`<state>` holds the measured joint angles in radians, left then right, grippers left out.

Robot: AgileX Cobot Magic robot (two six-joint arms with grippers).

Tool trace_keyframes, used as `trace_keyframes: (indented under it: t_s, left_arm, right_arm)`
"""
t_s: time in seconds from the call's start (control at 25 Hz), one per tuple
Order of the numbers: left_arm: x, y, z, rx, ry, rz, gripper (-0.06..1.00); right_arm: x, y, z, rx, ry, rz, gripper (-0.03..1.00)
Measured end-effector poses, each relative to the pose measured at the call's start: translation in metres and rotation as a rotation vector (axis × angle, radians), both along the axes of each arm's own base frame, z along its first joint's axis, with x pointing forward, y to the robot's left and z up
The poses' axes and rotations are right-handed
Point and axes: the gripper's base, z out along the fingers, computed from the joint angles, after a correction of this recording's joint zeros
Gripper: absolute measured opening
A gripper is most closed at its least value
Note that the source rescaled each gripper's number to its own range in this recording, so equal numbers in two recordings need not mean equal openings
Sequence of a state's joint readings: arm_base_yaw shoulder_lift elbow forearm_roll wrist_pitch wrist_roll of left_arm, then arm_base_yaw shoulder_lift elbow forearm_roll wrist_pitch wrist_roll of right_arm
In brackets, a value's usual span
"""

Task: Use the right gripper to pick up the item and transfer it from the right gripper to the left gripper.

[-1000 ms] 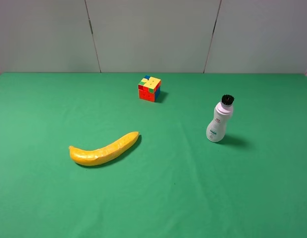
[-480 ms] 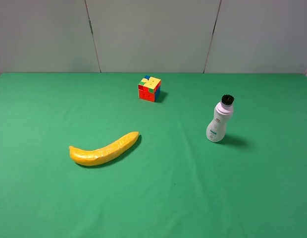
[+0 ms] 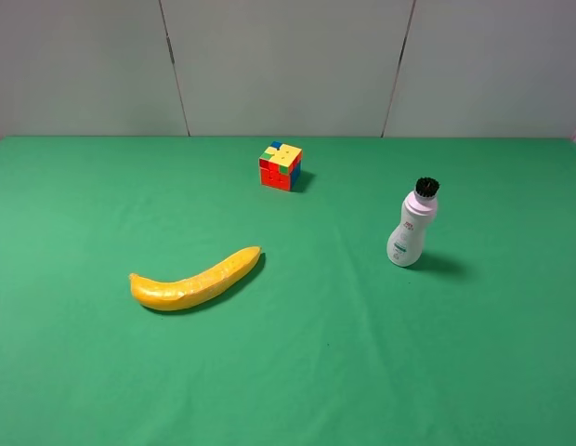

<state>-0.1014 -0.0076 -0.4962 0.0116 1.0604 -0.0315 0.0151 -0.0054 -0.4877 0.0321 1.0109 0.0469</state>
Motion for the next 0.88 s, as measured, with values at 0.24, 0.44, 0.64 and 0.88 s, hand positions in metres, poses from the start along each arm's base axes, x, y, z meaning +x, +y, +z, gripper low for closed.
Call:
trace_keyframes:
  t_s: [0.24,0.44,0.64,0.88]
  left_arm:
    - [0.0000,0.0000,0.0000,0.000,0.000,0.000,0.78]
    - [0.0000,0.0000,0.0000,0.000,0.000,0.000,0.78]
    - [0.0000,0.0000,0.0000,0.000,0.000,0.000,0.78]
    - [0.0000,0.0000,0.0000,0.000,0.000,0.000,0.78]
  right_arm:
    - [0.0000,0.0000,0.0000,0.000,0.000,0.000,1.00]
    - [0.0000,0.0000,0.0000,0.000,0.000,0.000,1.00]
    - [0.0000,0.0000,0.0000,0.000,0.000,0.000,1.00]
    - [0.0000,0.0000,-0.0001,0.000,0.001,0.000,1.00]
